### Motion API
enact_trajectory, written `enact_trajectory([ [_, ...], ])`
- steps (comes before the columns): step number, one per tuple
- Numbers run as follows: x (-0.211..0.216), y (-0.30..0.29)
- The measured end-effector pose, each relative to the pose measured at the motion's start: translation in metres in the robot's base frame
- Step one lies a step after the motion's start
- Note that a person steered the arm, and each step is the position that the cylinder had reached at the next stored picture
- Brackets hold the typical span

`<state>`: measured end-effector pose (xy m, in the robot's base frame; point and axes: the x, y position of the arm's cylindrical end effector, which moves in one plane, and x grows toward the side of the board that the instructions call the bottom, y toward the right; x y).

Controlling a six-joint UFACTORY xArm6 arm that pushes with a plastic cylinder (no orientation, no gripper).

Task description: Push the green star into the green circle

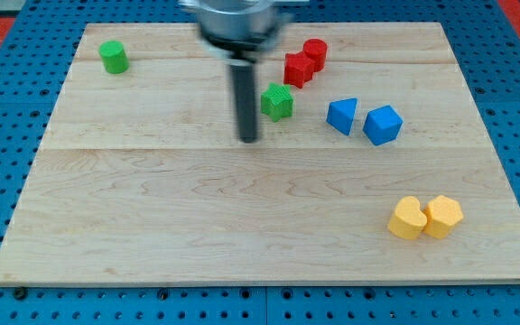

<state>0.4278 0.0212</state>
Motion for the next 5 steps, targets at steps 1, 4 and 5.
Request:
enact_trajectory([
  [1, -0.036, 0.032],
  [4, -0.071, -0.113],
  [5, -0.013, -0.061],
])
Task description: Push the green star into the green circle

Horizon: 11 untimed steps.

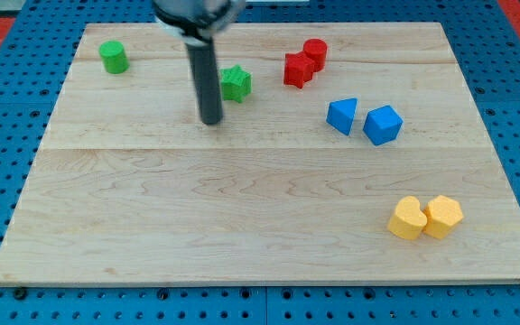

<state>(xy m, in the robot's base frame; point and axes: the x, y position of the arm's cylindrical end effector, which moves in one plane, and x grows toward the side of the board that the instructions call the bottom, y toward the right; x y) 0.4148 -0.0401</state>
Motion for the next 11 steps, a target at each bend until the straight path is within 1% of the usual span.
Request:
enact_trajectory([
  [1, -0.024, 0.061],
  [2, -0.07, 0.047],
  [3, -0.089, 0.018],
  [4, -0.088, -0.07],
  [5, -0.088, -0.12],
  [6, -0.07, -0.151],
  [7, -0.051, -0.169],
  [8, -0.082, -0.17],
  [9, -0.101, -0.17],
  [10, -0.094, -0.171],
  [11, -0.073, -0.171],
])
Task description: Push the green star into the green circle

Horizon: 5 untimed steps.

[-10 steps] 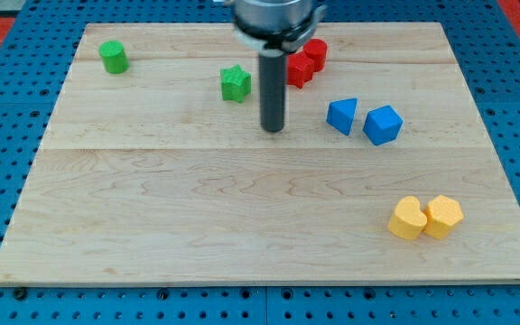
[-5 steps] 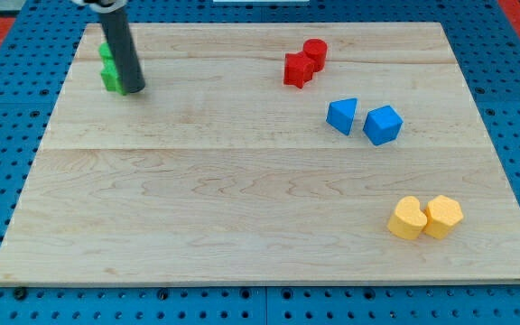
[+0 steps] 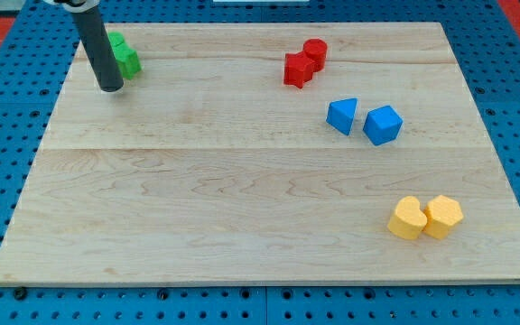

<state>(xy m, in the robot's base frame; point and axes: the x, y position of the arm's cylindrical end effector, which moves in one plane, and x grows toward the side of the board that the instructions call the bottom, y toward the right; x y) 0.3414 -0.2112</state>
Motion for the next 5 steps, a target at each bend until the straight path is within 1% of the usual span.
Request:
enact_trajectory([
  [2, 0.001, 0.007],
  [4, 0.011, 0.02],
  [5, 0.048, 0.031],
])
